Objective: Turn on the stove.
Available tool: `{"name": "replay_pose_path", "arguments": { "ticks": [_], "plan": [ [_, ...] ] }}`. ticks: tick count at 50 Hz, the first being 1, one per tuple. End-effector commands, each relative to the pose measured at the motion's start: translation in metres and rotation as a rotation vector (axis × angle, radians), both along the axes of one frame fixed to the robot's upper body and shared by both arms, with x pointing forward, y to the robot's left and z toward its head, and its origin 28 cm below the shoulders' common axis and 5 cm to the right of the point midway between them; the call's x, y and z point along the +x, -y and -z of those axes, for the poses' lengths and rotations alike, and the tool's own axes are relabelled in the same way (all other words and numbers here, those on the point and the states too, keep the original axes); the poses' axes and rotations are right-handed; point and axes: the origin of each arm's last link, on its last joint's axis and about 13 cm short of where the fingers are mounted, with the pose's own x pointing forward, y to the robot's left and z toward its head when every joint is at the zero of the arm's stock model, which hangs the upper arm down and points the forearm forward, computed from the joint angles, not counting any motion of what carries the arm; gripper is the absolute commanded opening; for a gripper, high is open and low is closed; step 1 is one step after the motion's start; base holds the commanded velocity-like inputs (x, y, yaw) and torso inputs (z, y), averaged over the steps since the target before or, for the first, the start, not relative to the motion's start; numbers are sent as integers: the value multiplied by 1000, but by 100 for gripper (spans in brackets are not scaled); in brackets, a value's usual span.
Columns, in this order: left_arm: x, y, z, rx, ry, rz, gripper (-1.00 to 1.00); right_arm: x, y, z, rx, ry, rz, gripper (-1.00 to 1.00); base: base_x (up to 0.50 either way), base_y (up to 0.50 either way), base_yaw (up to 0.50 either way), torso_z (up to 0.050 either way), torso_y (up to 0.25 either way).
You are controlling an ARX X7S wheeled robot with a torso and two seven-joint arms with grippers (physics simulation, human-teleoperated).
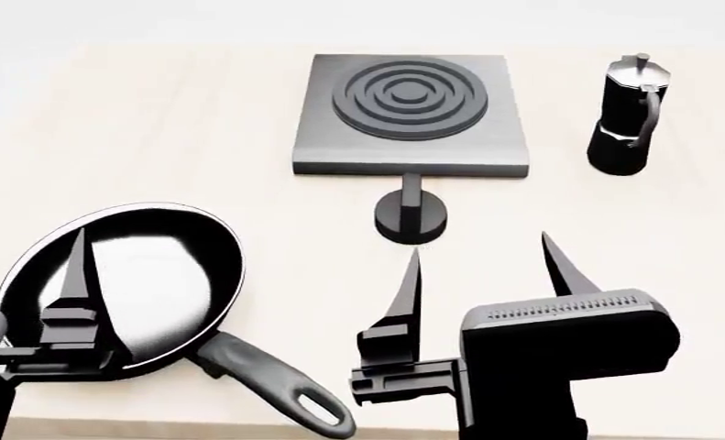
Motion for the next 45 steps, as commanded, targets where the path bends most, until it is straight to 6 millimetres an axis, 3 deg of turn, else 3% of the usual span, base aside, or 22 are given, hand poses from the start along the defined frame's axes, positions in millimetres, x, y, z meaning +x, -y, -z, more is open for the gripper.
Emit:
{"name": "replay_pose_path", "arguments": {
  "ticks": [1, 28, 45],
  "plan": [
    [0, 0, 0, -1, -3, 1, 100, 0, 0, 1, -5, -2, 1, 100, 0, 137, 0, 0, 0],
    [1, 1, 2, 5, -9, 1, 100, 3, 0, 4, -2, -22, 0, 100, 8, 41, 0, 0, 0],
    [1, 1, 1, 6, -7, 2, 100, 2, 0, 3, -3, -16, 0, 100, 230, 0, 0, 0, 0]
  ]
}}
